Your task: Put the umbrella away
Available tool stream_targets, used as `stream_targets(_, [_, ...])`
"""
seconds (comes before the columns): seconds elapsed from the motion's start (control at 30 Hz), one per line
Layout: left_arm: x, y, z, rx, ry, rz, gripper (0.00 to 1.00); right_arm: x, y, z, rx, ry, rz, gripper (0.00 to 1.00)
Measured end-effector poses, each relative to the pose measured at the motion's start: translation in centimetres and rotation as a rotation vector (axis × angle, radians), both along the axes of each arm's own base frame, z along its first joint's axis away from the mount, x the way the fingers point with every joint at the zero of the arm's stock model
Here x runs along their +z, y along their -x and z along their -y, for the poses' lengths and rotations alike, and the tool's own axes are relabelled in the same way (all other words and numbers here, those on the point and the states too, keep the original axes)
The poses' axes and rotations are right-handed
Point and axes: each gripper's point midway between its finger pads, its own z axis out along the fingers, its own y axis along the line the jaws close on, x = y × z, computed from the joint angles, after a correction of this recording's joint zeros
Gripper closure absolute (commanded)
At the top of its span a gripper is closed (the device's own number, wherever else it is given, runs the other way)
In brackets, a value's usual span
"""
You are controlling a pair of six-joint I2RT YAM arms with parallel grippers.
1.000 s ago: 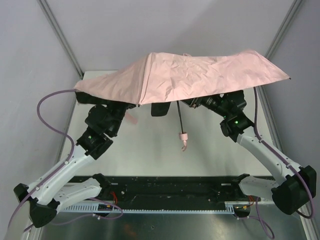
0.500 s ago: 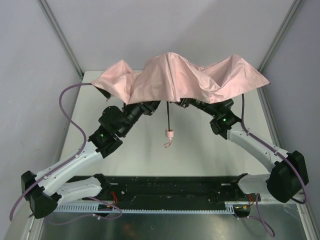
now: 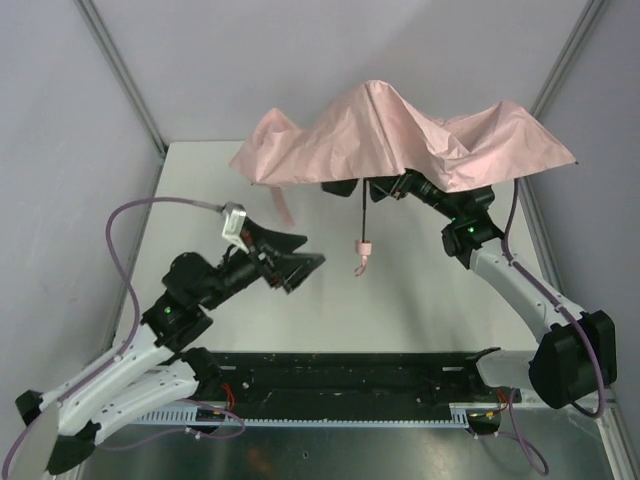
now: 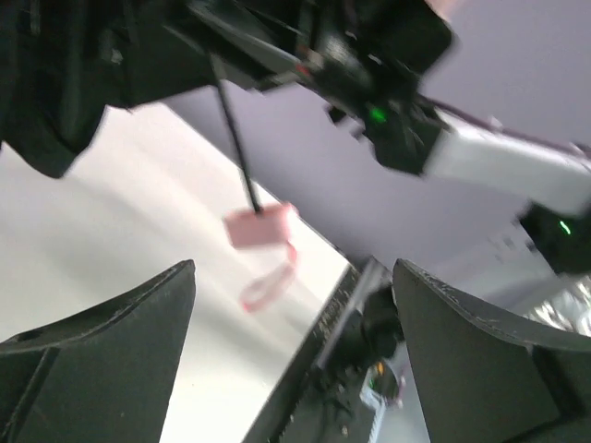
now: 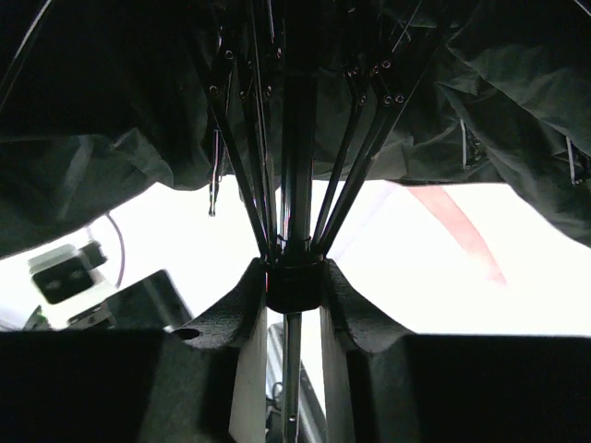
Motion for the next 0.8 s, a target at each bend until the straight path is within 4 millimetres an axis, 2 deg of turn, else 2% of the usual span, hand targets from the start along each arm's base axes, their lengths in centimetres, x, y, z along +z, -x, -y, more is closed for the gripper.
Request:
stream_targets(0.13, [0.6,4.9,-0.9,-0.178,-0.019,0.109,0.09,-1.3,-1.3,1.7,-0.002,0.067,0.048,1.00])
stream_targets(0.23, [2.6,7.6,-2.0,-0.251,0.000,0.178,0.18,-2.9,-0.9,1.3,0.033,0.162,0.106,1.00])
stream_targets(0.27, [4.2,8.3,-2.6,-0.254,0.019,0.205,0.22,-3.5,-0.5,0.9,0.048,0.195,0.130,1.00])
stream_targets(0.37, [10.9,9.5,-4.3,-0.232,0.096,0.288,0.31,-4.7,0.7,0.0,0.090,0.271,0.182,1.00])
stream_targets(0.43, [16.6,10.2,-5.4,-0.208,0.158,0.355,0.36,-4.9,1.7,-0.5,0.115,0.302,0.214,1.00])
stream_targets(0.5, [20.1,10.3,-5.7,-0.198,0.197,0.396,0.38,-4.8,2.7,-1.0,0.140,0.318,0.247,1.00])
stream_targets(0.53, [21.2,10.1,-5.6,-0.192,0.207,0.406,0.38,-4.8,3.1,-1.2,0.149,0.322,0.260,1.00])
stream_targets(0.63, [21.4,8.3,-4.2,-0.169,0.195,0.367,0.39,-4.3,4.6,-2.1,0.184,0.331,0.315,1.00])
stream_targets(0.8, [17.4,4.0,0.4,-0.185,0.108,0.214,0.45,-3.8,7.0,-3.6,0.245,0.329,0.371,1.00])
